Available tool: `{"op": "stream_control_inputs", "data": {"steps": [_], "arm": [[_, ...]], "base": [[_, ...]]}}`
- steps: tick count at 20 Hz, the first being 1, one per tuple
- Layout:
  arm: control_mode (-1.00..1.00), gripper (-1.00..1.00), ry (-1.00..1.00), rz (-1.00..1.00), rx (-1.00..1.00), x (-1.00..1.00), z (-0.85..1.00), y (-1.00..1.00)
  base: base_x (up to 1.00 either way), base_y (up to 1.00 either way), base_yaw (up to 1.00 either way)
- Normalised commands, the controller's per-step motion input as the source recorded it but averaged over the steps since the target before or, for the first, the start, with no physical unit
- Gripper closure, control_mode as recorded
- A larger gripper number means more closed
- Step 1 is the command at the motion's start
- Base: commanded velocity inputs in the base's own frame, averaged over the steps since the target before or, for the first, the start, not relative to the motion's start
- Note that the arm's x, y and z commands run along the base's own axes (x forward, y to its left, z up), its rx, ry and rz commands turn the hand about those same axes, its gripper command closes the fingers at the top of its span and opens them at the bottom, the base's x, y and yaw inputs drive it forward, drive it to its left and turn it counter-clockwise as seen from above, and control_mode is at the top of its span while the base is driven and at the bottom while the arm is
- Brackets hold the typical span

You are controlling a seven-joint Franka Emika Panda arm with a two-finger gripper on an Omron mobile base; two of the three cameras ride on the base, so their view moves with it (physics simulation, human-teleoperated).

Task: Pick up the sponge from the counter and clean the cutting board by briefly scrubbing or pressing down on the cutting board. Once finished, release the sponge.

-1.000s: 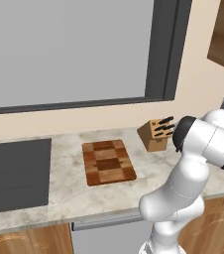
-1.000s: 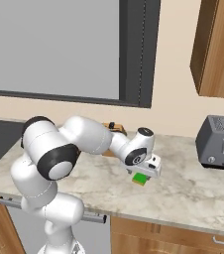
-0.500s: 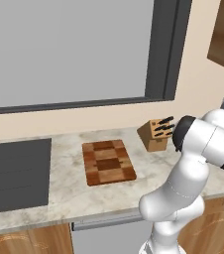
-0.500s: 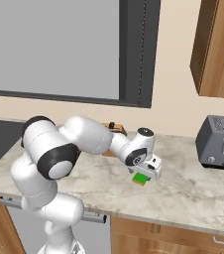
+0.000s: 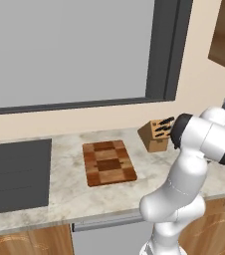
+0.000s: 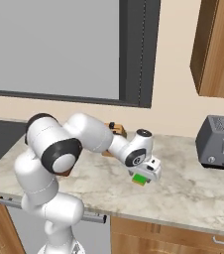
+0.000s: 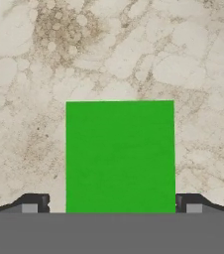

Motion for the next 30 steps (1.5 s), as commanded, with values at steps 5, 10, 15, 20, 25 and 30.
{"op": "stream_control_inputs", "data": {"steps": [5, 10, 15, 20, 25, 30], "arm": [[-1.00, -1.00, 0.03, 0.00, 0.00, 0.03, -0.18, 0.00], [-1.00, 1.00, 0.00, 0.02, 0.00, 0.00, -0.17, 0.02], [-1.00, 1.00, -0.03, 0.05, -0.01, -0.25, 0.00, 0.22], [-1.00, 1.00, 0.00, 0.12, 0.00, -0.36, 0.20, 0.35], [-1.00, 1.00, 0.02, 0.22, 0.00, -0.43, 0.24, 0.46], [-1.00, 1.00, 0.13, 0.32, 0.00, -0.20, 0.14, 0.73]], "base": [[0.00, 0.00, 0.00], [0.00, 0.00, 0.00], [0.00, 0.00, 0.00], [0.00, 0.00, 0.00], [0.00, 0.00, 0.00], [0.00, 0.00, 0.00]]}}
